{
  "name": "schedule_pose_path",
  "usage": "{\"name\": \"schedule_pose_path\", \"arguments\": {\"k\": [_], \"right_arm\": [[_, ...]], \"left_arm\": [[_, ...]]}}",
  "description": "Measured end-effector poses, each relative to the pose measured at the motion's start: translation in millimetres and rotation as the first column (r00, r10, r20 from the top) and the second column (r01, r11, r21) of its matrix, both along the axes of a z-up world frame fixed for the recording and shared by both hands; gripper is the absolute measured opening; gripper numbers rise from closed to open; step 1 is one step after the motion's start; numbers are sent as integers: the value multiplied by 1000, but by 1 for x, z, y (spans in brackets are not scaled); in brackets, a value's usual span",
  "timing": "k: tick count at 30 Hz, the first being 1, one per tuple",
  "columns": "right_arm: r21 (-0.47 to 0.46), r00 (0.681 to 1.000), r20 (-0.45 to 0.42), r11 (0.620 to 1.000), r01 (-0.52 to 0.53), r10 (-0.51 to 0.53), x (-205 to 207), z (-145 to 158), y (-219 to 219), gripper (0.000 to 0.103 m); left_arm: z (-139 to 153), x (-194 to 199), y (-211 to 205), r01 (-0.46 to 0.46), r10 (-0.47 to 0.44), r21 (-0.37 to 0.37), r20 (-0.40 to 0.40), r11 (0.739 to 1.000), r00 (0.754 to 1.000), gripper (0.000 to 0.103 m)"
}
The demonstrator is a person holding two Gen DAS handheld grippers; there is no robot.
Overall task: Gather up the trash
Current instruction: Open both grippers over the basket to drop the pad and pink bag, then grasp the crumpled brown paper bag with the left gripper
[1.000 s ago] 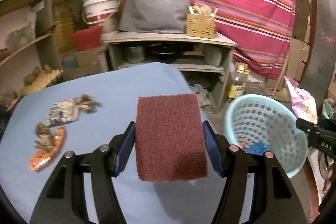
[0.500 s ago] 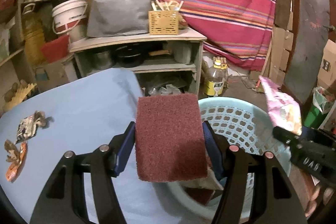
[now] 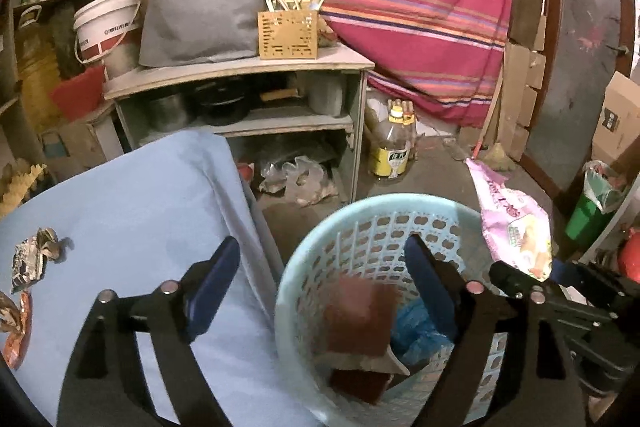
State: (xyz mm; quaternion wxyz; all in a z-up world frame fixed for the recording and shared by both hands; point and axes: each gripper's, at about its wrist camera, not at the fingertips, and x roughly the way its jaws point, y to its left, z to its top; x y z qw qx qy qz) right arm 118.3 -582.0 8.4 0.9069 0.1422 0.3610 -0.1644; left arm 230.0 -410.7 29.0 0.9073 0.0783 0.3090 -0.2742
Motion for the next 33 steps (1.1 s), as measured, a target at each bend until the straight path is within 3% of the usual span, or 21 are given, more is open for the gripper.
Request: {"name": "schedule_pose_path", "arguments": {"k": [8, 10, 13, 20, 26, 33], "right_arm": [[-5, 1000, 4, 1000, -20, 20, 12, 3, 15, 56], [-11, 1000, -1, 999, -31, 31, 18, 4, 22, 76], [-75, 1000, -10, 997, -27, 26, 25, 7, 39, 91], [-79, 999, 20, 996, -35, 37, 35, 13, 69, 98], [-110, 998, 22, 993, -52, 54, 52, 15, 104, 98], [-78, 993, 48, 992, -102, 106, 78, 13, 153, 98]], "left_arm": [[13, 4, 59, -74, 75, -20, 20, 997, 997, 89], [15, 4, 75, -90, 91, -12, 35, 996, 995, 90], [17, 6, 110, -137, 137, 0, 55, 991, 989, 91], [11, 13, 202, -247, 245, 29, 59, 968, 968, 91], [-2, 26, 296, -364, 360, 74, 53, 929, 931, 91], [-25, 50, 367, -444, 444, 108, 29, 889, 896, 91]]}}
